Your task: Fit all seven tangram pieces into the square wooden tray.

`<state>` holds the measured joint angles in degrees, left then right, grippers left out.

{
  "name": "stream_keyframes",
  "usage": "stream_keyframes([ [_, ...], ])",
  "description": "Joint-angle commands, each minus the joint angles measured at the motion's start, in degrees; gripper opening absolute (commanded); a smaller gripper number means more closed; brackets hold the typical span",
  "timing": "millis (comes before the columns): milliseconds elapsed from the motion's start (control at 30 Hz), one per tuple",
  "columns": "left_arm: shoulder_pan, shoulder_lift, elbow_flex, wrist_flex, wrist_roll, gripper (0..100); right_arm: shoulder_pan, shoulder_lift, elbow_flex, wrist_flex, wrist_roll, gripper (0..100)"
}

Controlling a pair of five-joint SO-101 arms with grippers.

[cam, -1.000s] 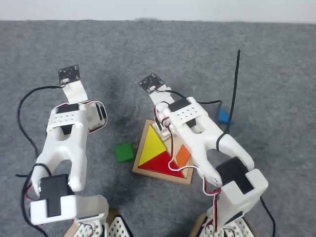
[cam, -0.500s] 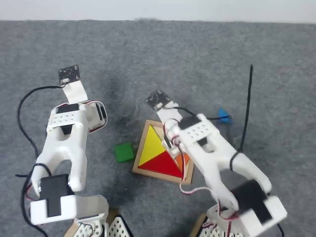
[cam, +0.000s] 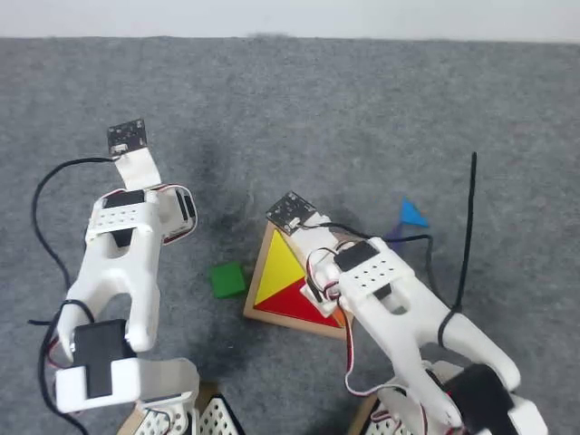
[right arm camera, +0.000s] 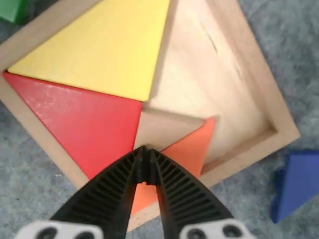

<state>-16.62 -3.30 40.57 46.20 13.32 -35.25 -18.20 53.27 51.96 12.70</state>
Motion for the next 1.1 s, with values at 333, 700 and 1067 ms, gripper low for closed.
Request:
stream_keyframes([
  [333,0.44,-0.35,-0.13,-1.41,0.26,15,15.69,-18.68,-4.75,9.45,-1.76,0.9],
  [700,-3.08,-0.35,-1.19,-1.41,-2.11,15,10.33,-6.55,-12.22,11.12,-5.45,9.2],
  [1067,-23.82,-0.26,-14.64,10.73,-3.43,15,-14.29,12.44,-31.38,10.86,-13.98,9.9],
])
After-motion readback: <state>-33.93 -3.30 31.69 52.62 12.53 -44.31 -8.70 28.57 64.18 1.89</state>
